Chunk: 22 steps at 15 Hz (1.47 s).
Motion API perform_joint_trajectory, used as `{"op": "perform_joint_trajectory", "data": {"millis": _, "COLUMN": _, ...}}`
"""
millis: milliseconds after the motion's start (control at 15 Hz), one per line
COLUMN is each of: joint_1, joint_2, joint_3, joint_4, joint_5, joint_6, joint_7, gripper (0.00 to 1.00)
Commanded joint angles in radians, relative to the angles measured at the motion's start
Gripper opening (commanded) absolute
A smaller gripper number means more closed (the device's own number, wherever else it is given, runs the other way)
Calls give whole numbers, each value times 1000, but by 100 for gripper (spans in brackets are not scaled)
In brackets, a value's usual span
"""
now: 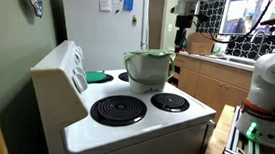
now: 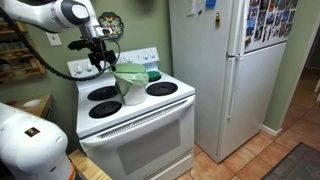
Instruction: Move the paper towel from the bin to the stove then close the bin
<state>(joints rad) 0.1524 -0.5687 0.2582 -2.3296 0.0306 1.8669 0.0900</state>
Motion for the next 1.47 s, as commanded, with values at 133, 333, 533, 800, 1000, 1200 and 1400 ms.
{"op": "perform_joint_trajectory", "data": {"millis": 133, "joint_1": 16, "joint_2": 4, "joint_3": -13, "joint_4": 3, "joint_5": -8, "joint_6": -3, "joint_7": 8, "gripper": 100}}
{"op": "perform_joint_trajectory", "data": {"millis": 333, "joint_1": 16, "joint_2": 4, "joint_3": -13, "joint_4": 3, "joint_5": -8, "joint_6": -3, "joint_7": 8, "gripper": 100}}
{"op": "perform_joint_trajectory", "data": {"millis": 533, "joint_1": 16, "joint_2": 4, "joint_3": -13, "joint_4": 3, "joint_5": -8, "joint_6": -3, "joint_7": 8, "gripper": 100}}
{"op": "perform_joint_trajectory", "data": {"millis": 800, "joint_1": 16, "joint_2": 4, "joint_3": -13, "joint_4": 3, "joint_5": -8, "joint_6": -3, "joint_7": 8, "gripper": 100}}
{"op": "perform_joint_trajectory", "data": {"millis": 1000, "joint_1": 9, "joint_2": 0, "joint_3": -30, "joint_4": 2, "joint_5": -1, "joint_6": -11, "joint_7": 3, "gripper": 100}}
{"op": "perform_joint_trajectory", "data": {"millis": 1200, "joint_1": -21, "joint_2": -45, "joint_3": -44, "joint_4": -23, "joint_5": -10, "joint_6": -29, "joint_7": 70, "gripper": 100}}
{"op": "perform_joint_trajectory", "data": {"millis": 1400, "joint_1": -62, "joint_2": -106, "joint_3": -66, "joint_4": -64, "joint_5": 0, "joint_6": -37, "joint_7": 171, "gripper": 100}}
